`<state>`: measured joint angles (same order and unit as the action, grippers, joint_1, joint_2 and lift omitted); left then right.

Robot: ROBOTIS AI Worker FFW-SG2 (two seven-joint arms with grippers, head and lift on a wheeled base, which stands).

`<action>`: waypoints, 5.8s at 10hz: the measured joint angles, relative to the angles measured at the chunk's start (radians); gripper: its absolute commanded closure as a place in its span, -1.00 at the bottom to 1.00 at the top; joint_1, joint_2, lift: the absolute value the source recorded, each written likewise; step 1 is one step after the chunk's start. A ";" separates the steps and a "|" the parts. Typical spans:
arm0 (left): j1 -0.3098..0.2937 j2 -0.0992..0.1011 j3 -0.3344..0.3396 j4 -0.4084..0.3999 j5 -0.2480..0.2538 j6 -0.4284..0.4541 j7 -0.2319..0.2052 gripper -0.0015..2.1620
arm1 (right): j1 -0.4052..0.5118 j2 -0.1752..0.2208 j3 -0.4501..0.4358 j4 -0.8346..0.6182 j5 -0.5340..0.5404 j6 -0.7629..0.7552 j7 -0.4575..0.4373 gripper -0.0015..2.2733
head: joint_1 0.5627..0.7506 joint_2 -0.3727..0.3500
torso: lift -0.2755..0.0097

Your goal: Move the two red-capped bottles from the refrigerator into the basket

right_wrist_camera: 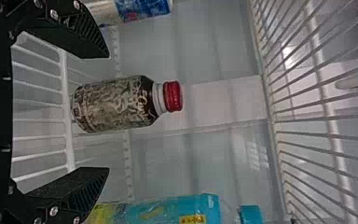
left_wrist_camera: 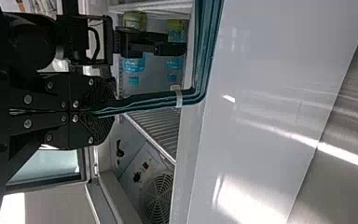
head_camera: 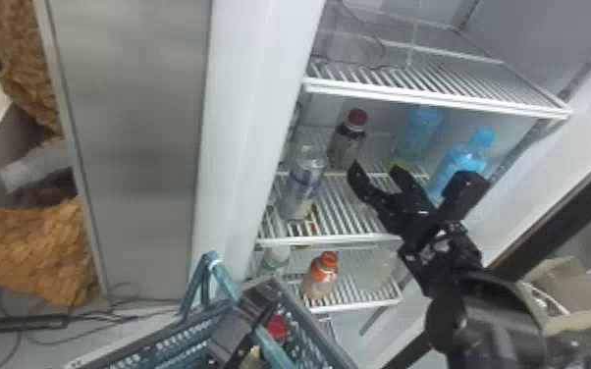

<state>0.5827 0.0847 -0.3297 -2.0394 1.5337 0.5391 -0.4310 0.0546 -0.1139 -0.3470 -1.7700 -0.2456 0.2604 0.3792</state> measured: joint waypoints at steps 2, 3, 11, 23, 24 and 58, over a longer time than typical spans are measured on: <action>-0.015 0.001 -0.015 0.012 0.020 -0.022 0.000 0.11 | -0.052 -0.009 0.015 0.054 0.010 -0.003 -0.006 -0.86 | 0.41 -0.94 | 0.93; -0.017 0.001 -0.017 0.014 0.022 -0.023 0.000 0.11 | -0.077 -0.013 0.023 0.076 0.016 -0.006 -0.010 -0.86 | 0.41 -0.94 | 0.93; -0.023 0.001 -0.019 0.018 0.024 -0.024 0.000 0.11 | -0.227 -0.031 0.082 0.230 0.055 -0.011 -0.035 -0.86 | 0.32 -0.94 | 0.93; -0.028 0.010 -0.041 0.019 0.044 -0.011 0.000 0.11 | -0.100 -0.041 0.065 0.028 0.022 0.100 -0.037 0.11 | 0.41 -0.94 | 0.93; -0.028 0.012 -0.048 0.018 0.049 -0.002 0.000 0.11 | -0.074 -0.041 0.057 -0.005 0.011 0.108 -0.034 0.11 | 0.41 -0.94 | 0.93; -0.007 0.013 -0.055 0.008 0.078 -0.004 0.020 0.11 | 0.705 0.014 -0.078 -1.013 -0.281 0.862 0.230 -0.93 | 0.41 -0.94 | 0.93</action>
<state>0.5758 0.0981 -0.3849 -2.0318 1.6119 0.5353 -0.4110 0.7600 -0.0996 -0.4249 -2.7827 -0.5270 1.1224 0.6090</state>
